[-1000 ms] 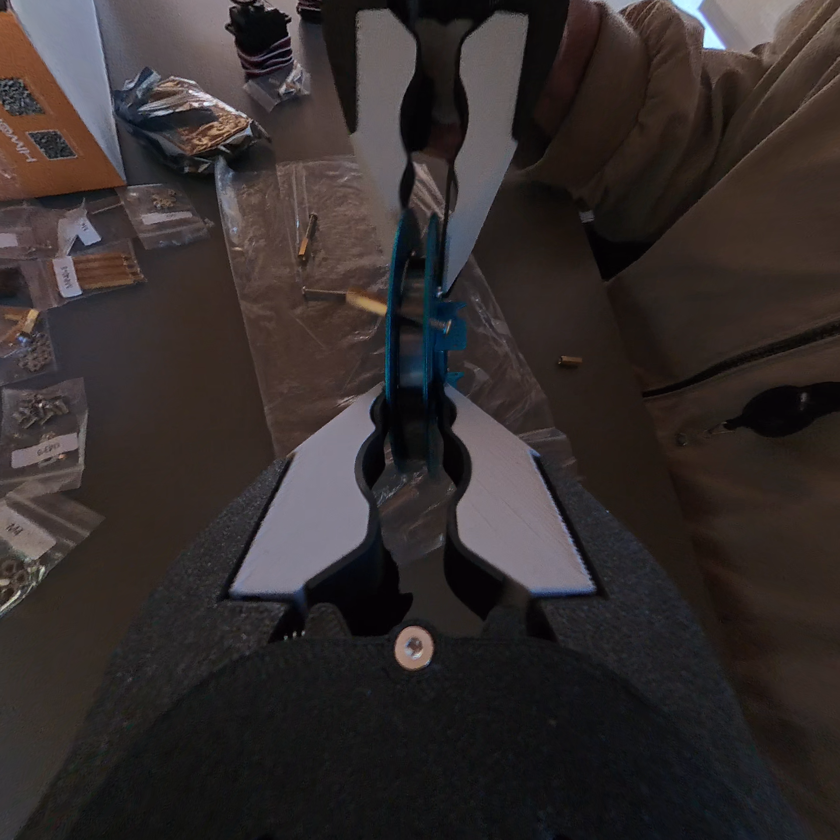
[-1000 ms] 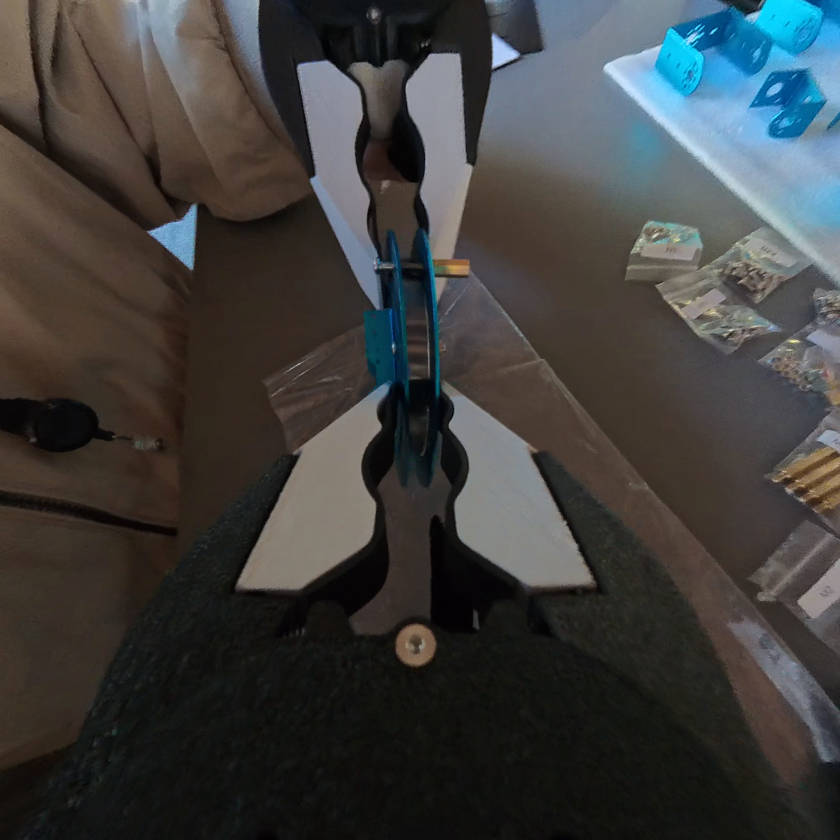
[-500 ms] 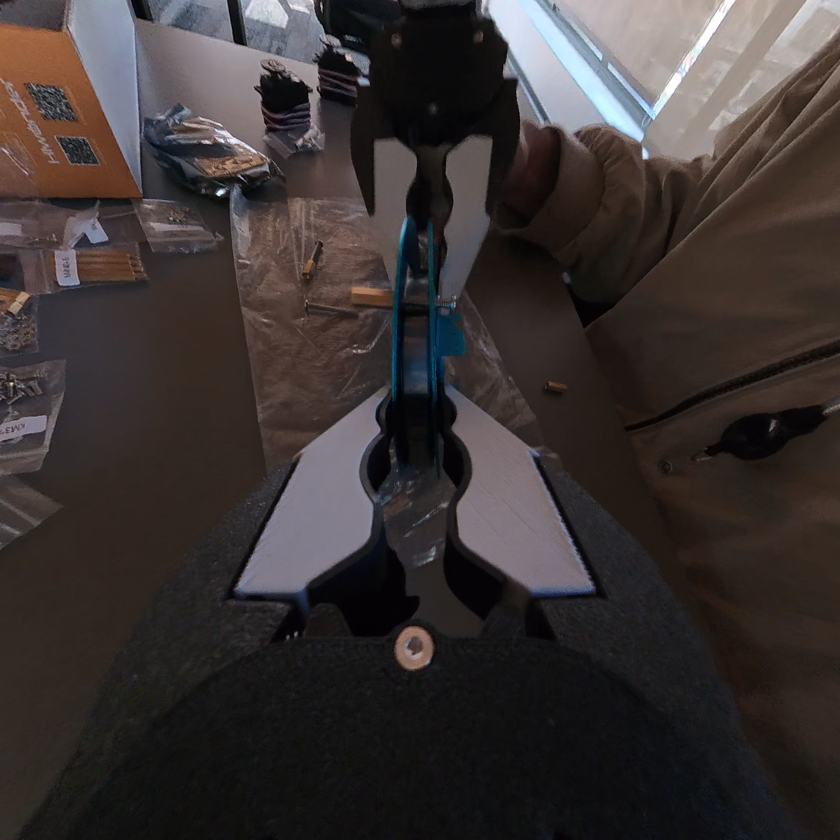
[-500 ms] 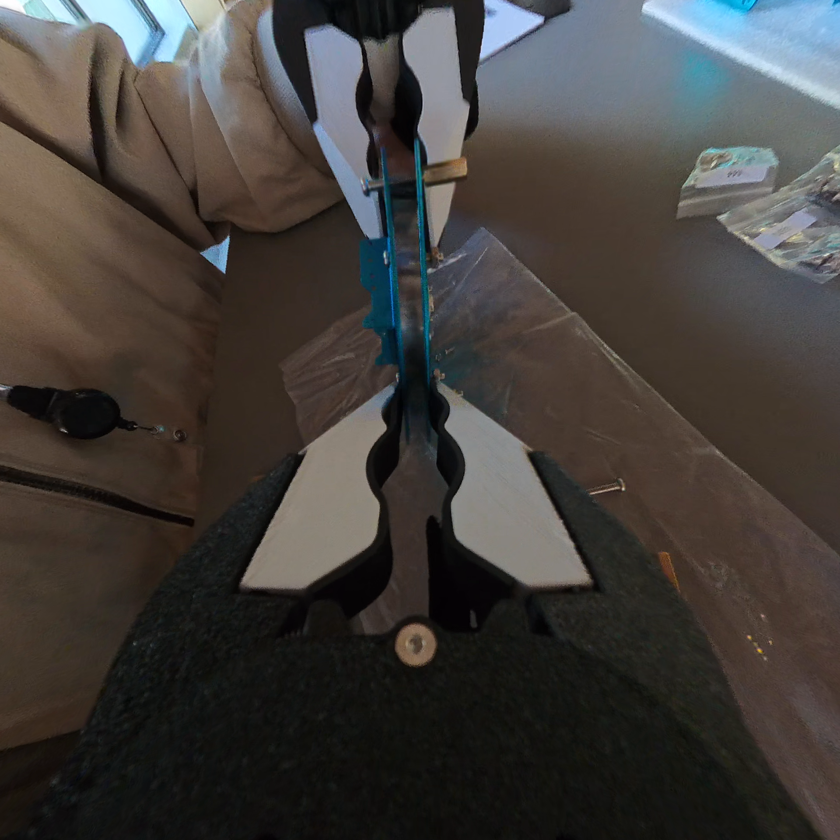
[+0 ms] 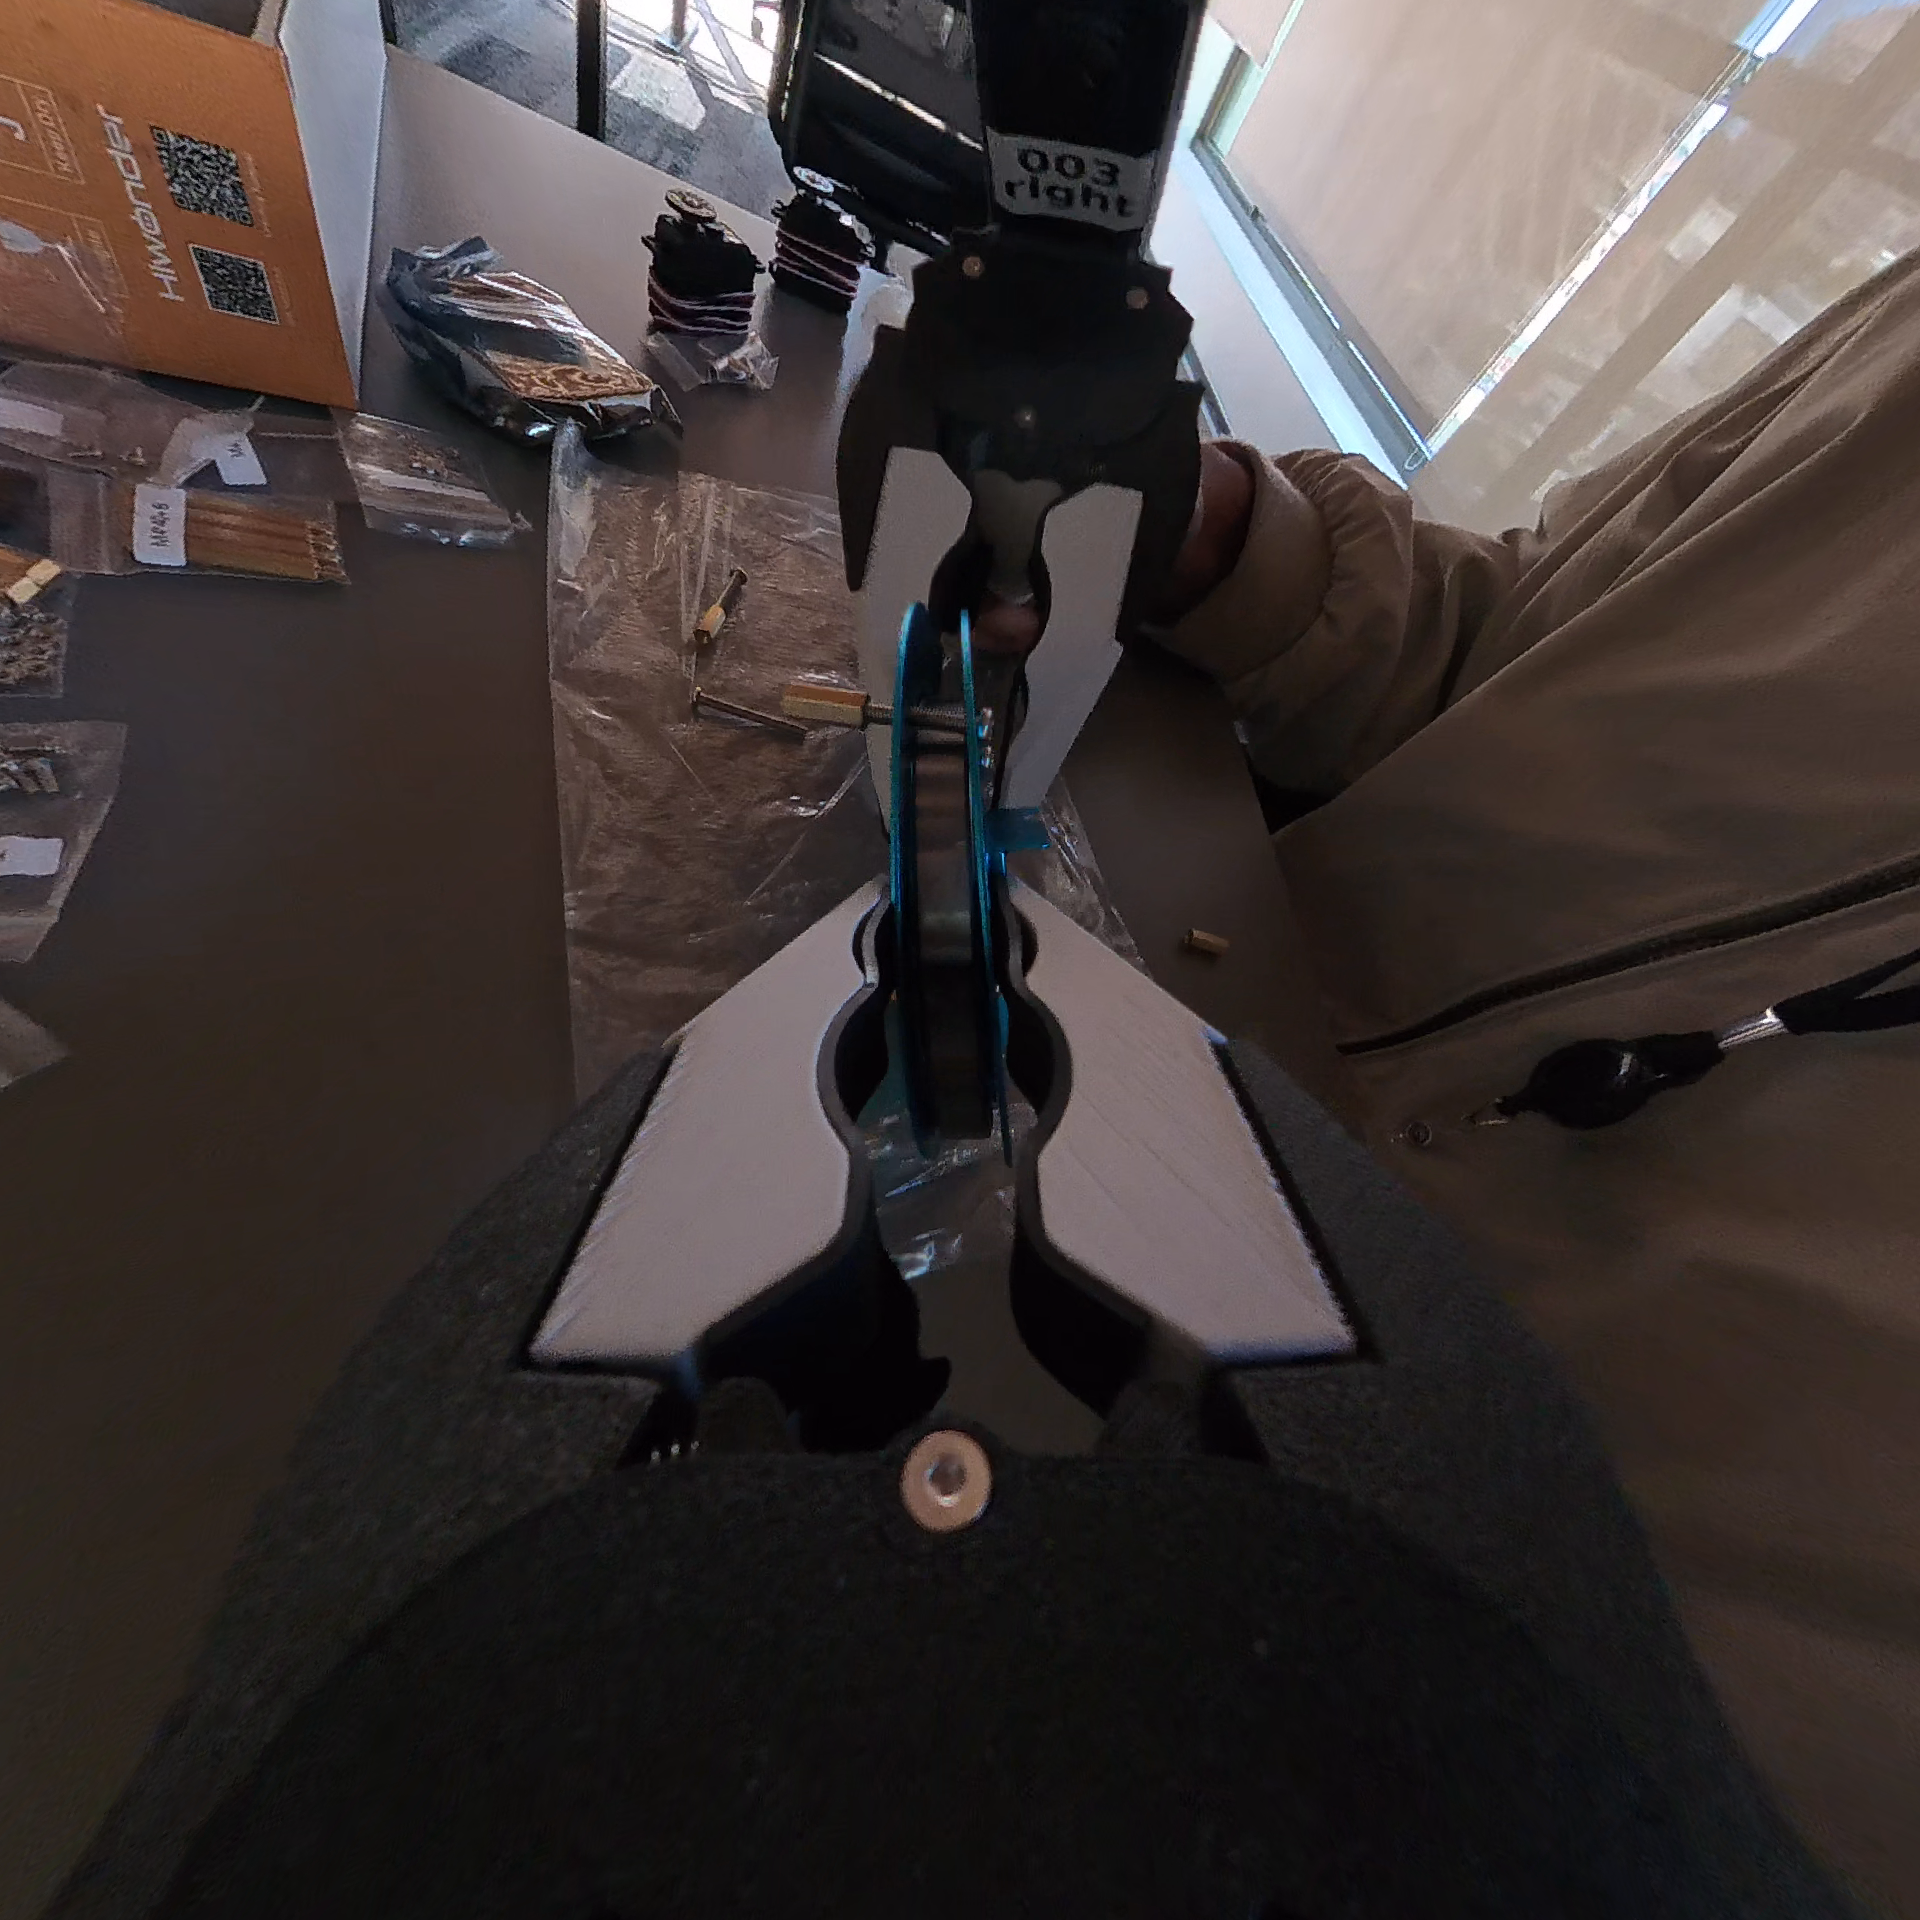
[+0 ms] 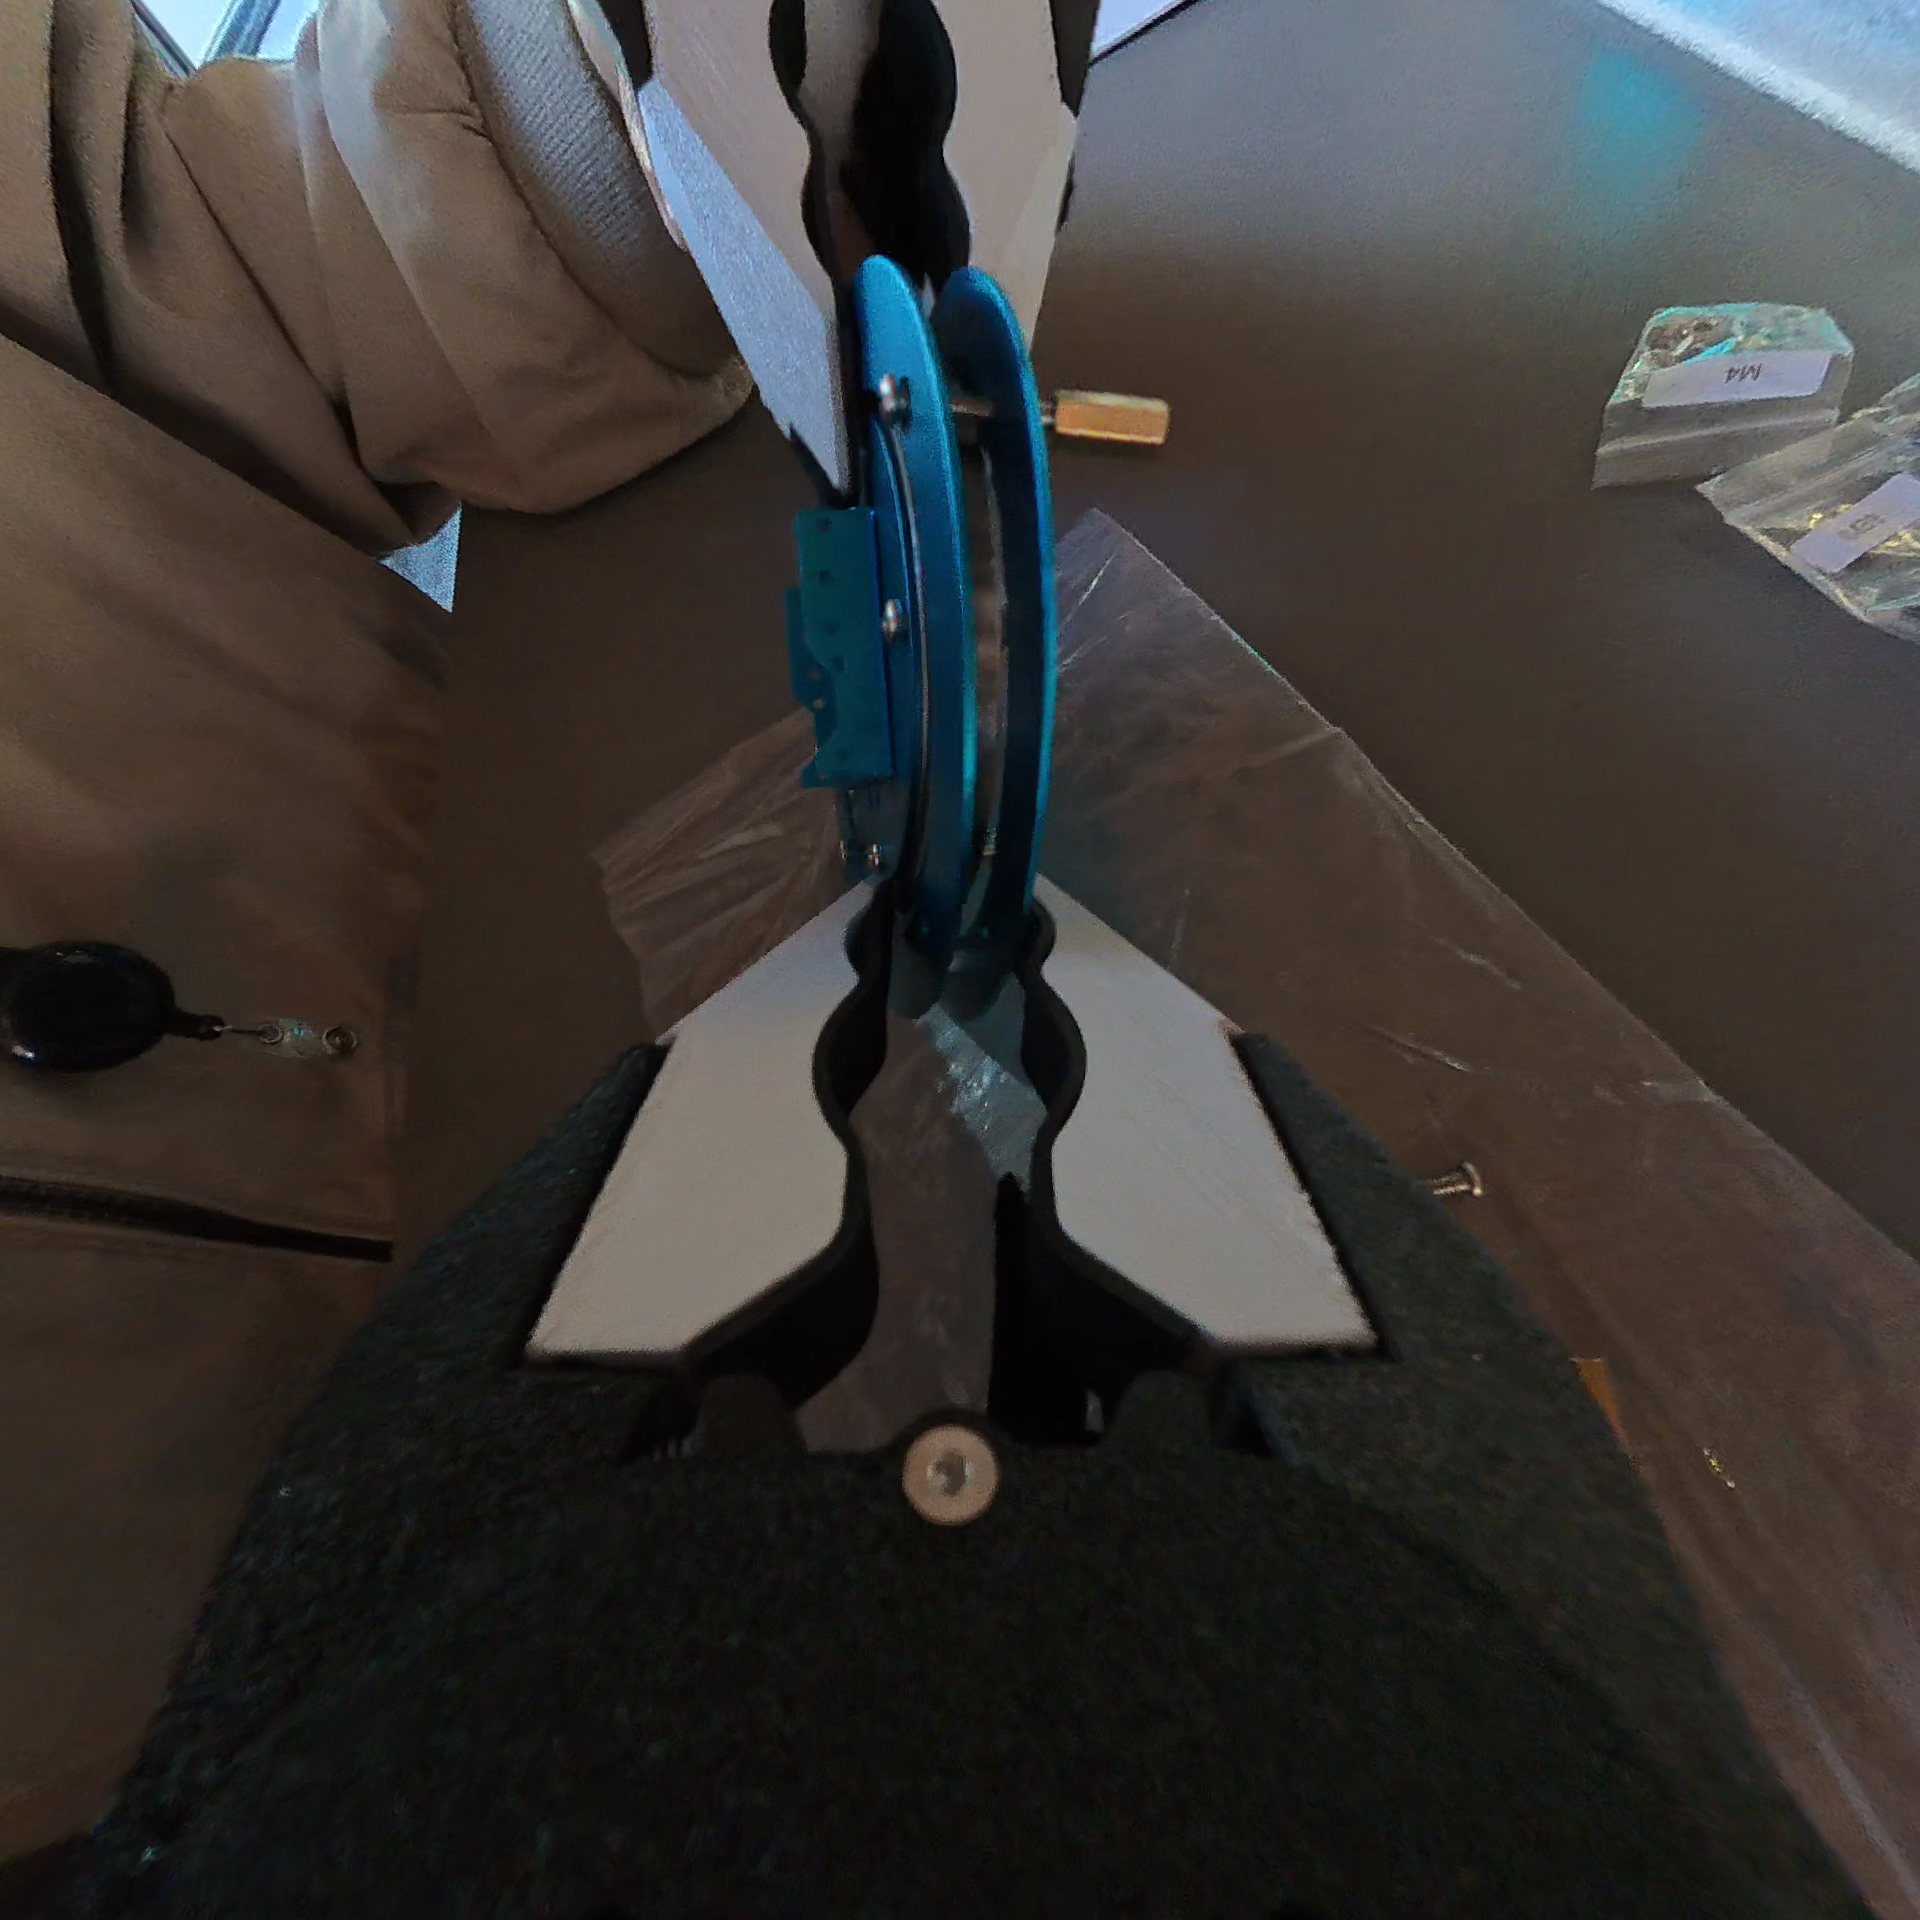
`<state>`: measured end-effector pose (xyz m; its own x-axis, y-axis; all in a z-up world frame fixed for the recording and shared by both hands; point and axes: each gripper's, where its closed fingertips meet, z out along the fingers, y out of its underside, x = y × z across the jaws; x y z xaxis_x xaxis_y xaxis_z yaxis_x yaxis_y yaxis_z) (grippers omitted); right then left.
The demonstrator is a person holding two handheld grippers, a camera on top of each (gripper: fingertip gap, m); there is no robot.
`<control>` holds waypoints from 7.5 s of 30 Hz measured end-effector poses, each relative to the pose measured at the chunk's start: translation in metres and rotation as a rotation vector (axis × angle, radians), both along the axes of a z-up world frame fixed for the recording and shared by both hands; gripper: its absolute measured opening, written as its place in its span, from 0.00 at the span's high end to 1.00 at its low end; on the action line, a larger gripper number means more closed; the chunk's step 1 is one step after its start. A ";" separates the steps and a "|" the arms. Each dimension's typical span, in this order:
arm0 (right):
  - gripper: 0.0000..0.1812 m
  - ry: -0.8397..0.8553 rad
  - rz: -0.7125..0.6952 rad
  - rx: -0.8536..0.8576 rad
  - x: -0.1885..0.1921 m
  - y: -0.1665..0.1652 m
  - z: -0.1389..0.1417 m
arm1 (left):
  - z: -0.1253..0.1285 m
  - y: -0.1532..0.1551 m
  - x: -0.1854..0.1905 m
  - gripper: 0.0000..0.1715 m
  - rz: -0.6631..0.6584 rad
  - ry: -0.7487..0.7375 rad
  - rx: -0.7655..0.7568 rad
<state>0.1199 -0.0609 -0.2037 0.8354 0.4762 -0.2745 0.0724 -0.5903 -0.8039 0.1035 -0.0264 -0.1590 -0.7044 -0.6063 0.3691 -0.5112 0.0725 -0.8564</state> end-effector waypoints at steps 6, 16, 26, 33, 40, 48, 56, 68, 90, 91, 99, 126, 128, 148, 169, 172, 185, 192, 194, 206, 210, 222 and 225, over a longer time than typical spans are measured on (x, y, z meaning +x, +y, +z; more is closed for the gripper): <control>0.94 0.117 0.003 0.039 -0.002 0.001 0.017 | -0.020 0.013 -0.012 0.87 0.000 -0.013 0.170; 0.91 0.156 0.024 0.070 -0.007 0.001 0.025 | -0.023 -0.005 -0.023 0.90 -0.097 -0.031 0.166; 0.94 0.144 0.025 0.128 -0.005 -0.002 0.034 | -0.023 -0.002 -0.023 0.88 -0.028 -0.047 0.183; 0.93 0.160 0.045 0.154 -0.008 -0.002 0.041 | -0.002 -0.013 -0.023 0.92 -0.065 -0.092 0.233; 0.93 0.174 0.036 0.151 -0.006 -0.004 0.040 | 0.000 -0.009 -0.017 0.91 -0.050 -0.086 0.211; 0.93 0.137 0.012 0.138 -0.008 -0.010 0.039 | -0.016 0.003 -0.009 0.85 0.004 -0.039 0.247; 0.93 -0.039 -0.321 0.189 -0.019 -0.011 0.042 | 0.002 0.043 -0.009 0.82 0.541 -0.091 0.293; 0.93 -0.149 -0.492 0.204 -0.043 -0.005 0.044 | 0.015 -0.024 -0.031 0.89 0.771 -0.170 0.137; 0.91 -0.458 -0.406 0.287 -0.062 0.004 0.043 | 0.018 -0.003 -0.042 0.92 0.774 -0.097 -0.322; 0.90 -0.488 -0.396 0.304 -0.063 0.005 0.042 | 0.017 -0.002 -0.043 0.92 0.761 -0.068 -0.390; 0.93 -0.450 -0.529 0.298 -0.060 0.007 0.041 | 0.030 -0.003 -0.051 0.75 0.691 -0.046 -0.661; 0.77 -0.105 -0.092 0.281 -0.019 0.000 0.075 | 0.022 -0.029 -0.023 0.82 0.752 -0.085 -0.174; 0.83 -0.171 -0.069 0.230 -0.006 0.010 0.056 | 0.022 -0.032 -0.022 0.84 0.743 -0.094 -0.157; 0.98 -0.107 -0.036 0.146 -0.023 -0.006 0.061 | 0.020 -0.080 -0.041 0.80 0.512 -0.183 0.078; 0.98 -0.065 0.164 0.206 -0.044 -0.009 0.064 | 0.030 -0.043 -0.035 0.94 0.091 -0.175 0.097; 0.98 -0.052 0.165 0.214 -0.045 -0.009 0.064 | 0.028 -0.043 -0.036 0.95 0.076 -0.167 0.115; 0.98 -0.182 0.176 0.287 -0.048 -0.009 0.063 | 0.027 -0.044 -0.035 0.98 0.033 -0.106 0.035; 0.86 -0.512 0.040 0.406 -0.038 -0.003 0.062 | 0.027 -0.037 -0.033 0.98 0.064 0.042 -0.147; 0.85 -0.634 -0.010 0.430 -0.035 -0.005 0.065 | 0.027 -0.038 -0.034 0.98 0.067 0.103 -0.195; 0.97 -1.162 -0.023 0.523 -0.034 -0.001 0.071 | 0.029 -0.043 -0.036 0.98 0.036 0.253 -0.323; 0.98 -1.241 -0.002 0.544 -0.034 -0.001 0.071 | 0.028 -0.042 -0.036 0.98 0.064 0.202 -0.257; 0.98 -1.386 0.000 0.640 -0.037 -0.005 0.073 | 0.031 -0.046 -0.038 0.98 0.092 0.360 -0.503; 0.98 -1.417 -0.002 0.659 -0.037 -0.005 0.073 | 0.032 -0.046 -0.037 0.97 0.113 0.391 -0.555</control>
<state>0.0830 -0.0656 -0.1303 0.2233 0.1897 0.9561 0.9659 -0.1752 -0.1908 0.0664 -0.0728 -0.1271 -0.4000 -0.3156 0.8604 -0.7689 -0.3954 -0.5025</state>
